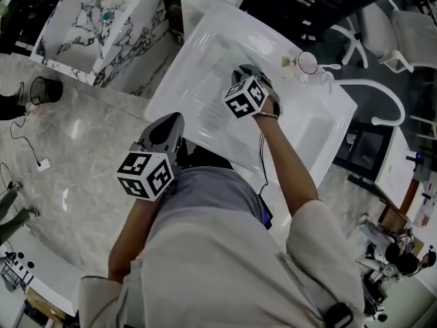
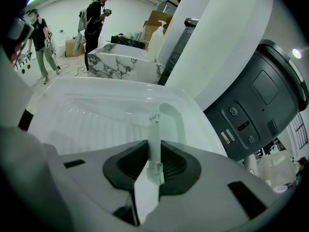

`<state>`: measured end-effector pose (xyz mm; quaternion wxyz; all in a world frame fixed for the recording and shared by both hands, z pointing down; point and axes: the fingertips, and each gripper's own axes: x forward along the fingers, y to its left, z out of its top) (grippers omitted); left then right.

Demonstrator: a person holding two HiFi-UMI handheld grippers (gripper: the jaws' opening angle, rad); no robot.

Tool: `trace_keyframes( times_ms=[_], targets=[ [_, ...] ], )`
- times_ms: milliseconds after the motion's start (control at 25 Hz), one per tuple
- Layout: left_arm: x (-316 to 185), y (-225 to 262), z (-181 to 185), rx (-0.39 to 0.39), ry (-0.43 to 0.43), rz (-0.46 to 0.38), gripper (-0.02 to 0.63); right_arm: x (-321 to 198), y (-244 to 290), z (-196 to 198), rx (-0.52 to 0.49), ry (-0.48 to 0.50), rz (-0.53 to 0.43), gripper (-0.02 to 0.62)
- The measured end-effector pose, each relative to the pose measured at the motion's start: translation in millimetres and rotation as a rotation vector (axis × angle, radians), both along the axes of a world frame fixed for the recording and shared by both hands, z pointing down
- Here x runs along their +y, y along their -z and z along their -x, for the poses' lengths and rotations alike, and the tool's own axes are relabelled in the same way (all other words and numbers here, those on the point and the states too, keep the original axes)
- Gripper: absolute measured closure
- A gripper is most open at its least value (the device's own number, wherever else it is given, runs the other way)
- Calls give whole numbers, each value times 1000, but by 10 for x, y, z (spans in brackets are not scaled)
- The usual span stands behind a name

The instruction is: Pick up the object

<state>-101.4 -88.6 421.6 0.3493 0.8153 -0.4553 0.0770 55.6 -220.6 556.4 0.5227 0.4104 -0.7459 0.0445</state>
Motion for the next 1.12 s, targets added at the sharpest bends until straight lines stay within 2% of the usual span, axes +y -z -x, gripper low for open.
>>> trace_keyframes(
  times_ms=[1120],
  targets=[
    [104, -19, -143, 28, -7, -10, 606, 698, 465, -59, -267, -94, 26, 520]
  ],
)
